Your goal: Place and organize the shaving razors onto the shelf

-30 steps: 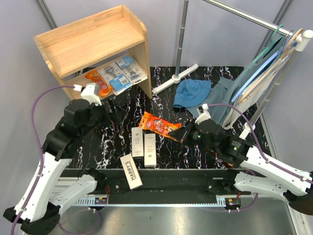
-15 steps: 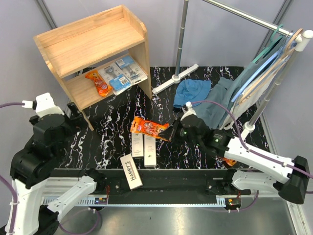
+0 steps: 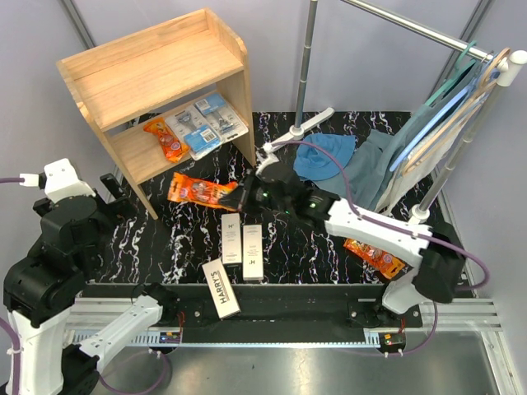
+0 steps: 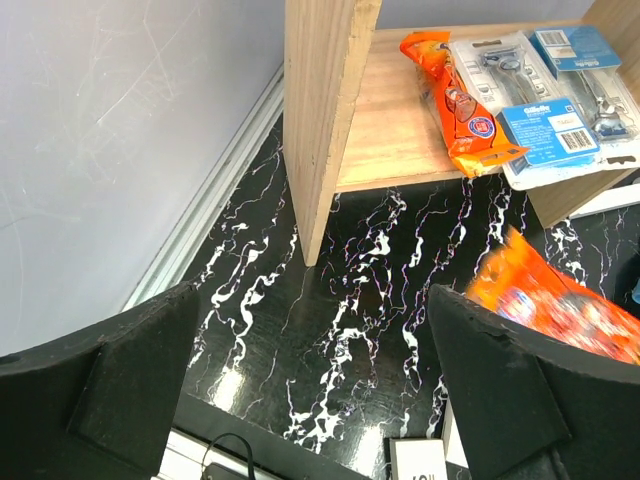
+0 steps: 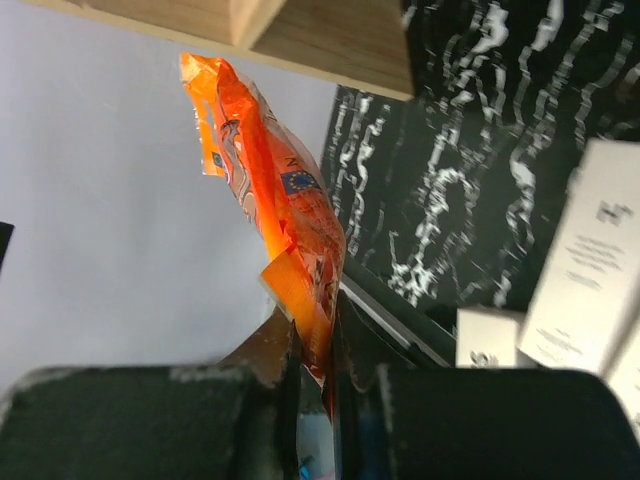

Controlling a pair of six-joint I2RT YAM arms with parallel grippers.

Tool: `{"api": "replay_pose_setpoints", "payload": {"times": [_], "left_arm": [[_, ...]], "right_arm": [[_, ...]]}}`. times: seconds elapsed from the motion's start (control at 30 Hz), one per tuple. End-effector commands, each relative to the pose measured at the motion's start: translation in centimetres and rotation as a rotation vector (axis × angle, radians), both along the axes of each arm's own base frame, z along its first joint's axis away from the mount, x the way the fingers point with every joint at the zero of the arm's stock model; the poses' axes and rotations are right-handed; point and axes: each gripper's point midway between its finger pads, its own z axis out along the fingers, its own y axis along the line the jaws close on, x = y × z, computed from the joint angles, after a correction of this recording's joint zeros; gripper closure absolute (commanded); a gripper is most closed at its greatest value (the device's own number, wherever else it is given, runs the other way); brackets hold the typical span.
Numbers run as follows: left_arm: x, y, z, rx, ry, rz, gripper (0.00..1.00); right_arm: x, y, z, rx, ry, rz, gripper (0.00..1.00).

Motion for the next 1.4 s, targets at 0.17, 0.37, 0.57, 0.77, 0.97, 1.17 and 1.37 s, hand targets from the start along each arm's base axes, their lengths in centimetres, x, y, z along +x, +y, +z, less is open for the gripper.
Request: {"api": "replay_pose_setpoints", "payload": {"times": [0.17,0.37,0.57,0.77,0.97,1.17,1.37], "left_arm": [[-0.9,-0.2,0.9,-0.044,-0.036,-0.031,0.01],[-2.0,0.4,1.0,-0.053,-0.046,-0.029,0.01],[-2.5,0.3,0.9,-0.079,-0.051,-0.037,0.01],[-2.7,0.2,1.0,-0.094,-0.053,-0.043,0.01],[-3.0,0.2,0.6,-0.105,-0.053,-0.043,0.01],[-3.7,0.8,0.8,-0.107,-0.064,-0.03,0.01],[-4.6,1.9,1.5,-0.083,-0.082,-0.004,0.01]], "right_arm": [[4.4,6.4,6.1,0.242,-0.082,-0.033,0.98],[6.5,10.1,7.9,0.342,-0.072,-0.035,0.98],[8.8,12.3,7.5,0.404,-0.025,-0.101,0.98],[10.7,13.3,8.2,0.432,-0.026,-0.186,0.98],[10.8,15.7,9.7,0.464,-0.029,-0.222,0.98],[10.5,18.5,9.7,0.465,-0.023,-0.24,0.98],[10.5,20.5,9.3,0.475,-0.032,-0.281,0.98]]}}
